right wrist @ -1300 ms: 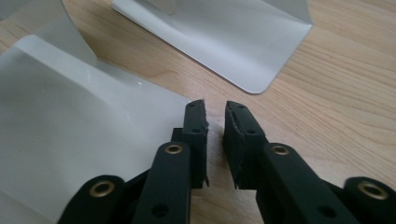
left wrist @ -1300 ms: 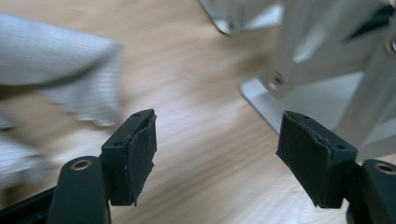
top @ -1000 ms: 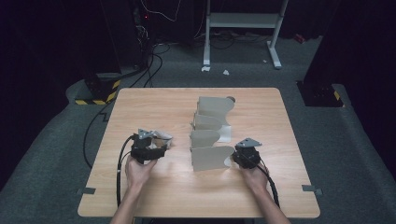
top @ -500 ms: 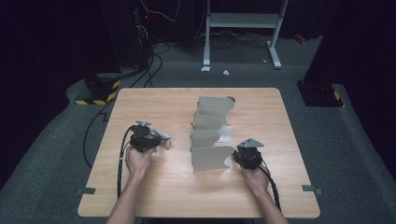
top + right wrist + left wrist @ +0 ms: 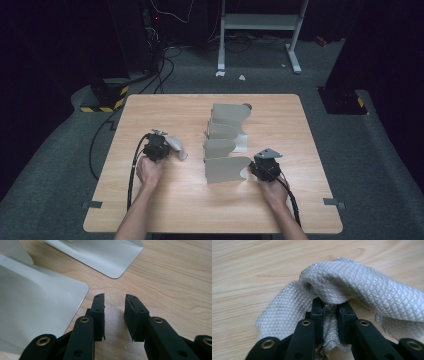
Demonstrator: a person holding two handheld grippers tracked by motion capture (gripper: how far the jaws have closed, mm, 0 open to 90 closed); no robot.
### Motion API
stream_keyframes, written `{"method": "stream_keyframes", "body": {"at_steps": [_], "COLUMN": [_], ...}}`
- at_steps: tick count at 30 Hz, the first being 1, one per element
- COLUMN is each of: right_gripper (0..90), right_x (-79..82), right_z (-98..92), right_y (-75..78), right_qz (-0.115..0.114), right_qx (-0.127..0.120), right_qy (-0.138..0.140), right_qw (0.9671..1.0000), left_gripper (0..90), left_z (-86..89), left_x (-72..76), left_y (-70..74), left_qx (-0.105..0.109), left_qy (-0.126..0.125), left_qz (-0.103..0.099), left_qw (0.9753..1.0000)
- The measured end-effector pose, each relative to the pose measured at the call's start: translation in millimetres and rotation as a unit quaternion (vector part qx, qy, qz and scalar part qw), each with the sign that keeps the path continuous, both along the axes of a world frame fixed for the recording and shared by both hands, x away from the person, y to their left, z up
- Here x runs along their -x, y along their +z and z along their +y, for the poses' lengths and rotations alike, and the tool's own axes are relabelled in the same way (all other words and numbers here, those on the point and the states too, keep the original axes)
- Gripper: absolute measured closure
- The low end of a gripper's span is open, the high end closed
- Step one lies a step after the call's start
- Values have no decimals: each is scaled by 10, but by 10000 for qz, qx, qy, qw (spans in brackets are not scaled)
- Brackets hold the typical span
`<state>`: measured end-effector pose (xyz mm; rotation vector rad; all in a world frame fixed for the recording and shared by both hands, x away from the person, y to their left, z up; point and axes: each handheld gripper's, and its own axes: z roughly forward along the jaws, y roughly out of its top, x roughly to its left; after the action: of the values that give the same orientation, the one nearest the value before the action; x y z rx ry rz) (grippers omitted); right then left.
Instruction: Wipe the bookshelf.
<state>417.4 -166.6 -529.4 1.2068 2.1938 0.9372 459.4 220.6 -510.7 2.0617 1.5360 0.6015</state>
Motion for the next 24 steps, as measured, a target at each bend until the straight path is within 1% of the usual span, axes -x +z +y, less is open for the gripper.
{"method": "stream_keyframes", "body": {"at_steps": [3, 4, 5, 6, 8, 9, 10, 11, 12, 13, 15, 18, 19, 22, 24], "right_gripper": [694, 693, 692, 691, 691, 691, 691, 691, 691, 691, 689, 688, 687, 687, 686], "right_x": [0, 0, 1, 1, 2, 0, 0, -1, -1, -1, -2, 0, -2, 4, 7], "right_z": [0, 0, 1, 2, 4, 2, 1, 0, 1, 0, -1, 0, -1, 6, 12], "right_y": [0, 0, 0, 0, 0, 0, 0, 0, 0, 0, 0, 0, 0, 0, 0], "right_qz": [-4, -5, -7, -12, -14, -14, -8, -4, -6, -6, -7, -5, -7, -14, -43], "right_qx": [5, 7, 9, 17, 20, 18, 11, 6, 7, 8, 7, 9, 9, 21, 57], "right_qy": [-7, -9, -10, -12, -10, -7, -10, -11, -11, -10, -5, -8, -2, -2, 14], "right_qw": [10000, 10000, 10000, 10000, 10000, 10000, 10000, 10000, 10000, 10000, 10000, 10000, 10000, 10000, 10000], "left_gripper": [800, 802, 804, 807, 808, 808, 808, 808, 808, 808, 808, 808, 808, 807, 807], "left_z": [-92, -112, -141, -188, -260, -312, -345, -385, -431, -463, -523, -643, -665, -723, -764], "left_x": [81, 101, 131, 173, 234, 281, 307, 334, 365, 383, 395, 404, 401, 385, 376], "left_y": [42, 55, 72, 93, 120, 137, 147, 157, 169, 179, 192, 210, 215, 243, 270], "left_qx": [161, 201, 281, 318, 423, 532, 573, 648, 758, 819, 954, 964, 970, 1105, 1130], "left_qy": [-382, -465, -600, -784, -1013, -1185, -1270, -1378, -1509, -1611, -1745, -1912, -1931, -1973, -2003], "left_qz": [-73, -86, -124, -167, -192, -216, -229, -219, -224, -244, -213, -206, -208, -234, -258], "left_qw": [9991, 9987, 9977, 9963, 9938, 9913, 9900, 9881, 9854, 9832, 9798, 9766, 9761, 9738, 9729]}}
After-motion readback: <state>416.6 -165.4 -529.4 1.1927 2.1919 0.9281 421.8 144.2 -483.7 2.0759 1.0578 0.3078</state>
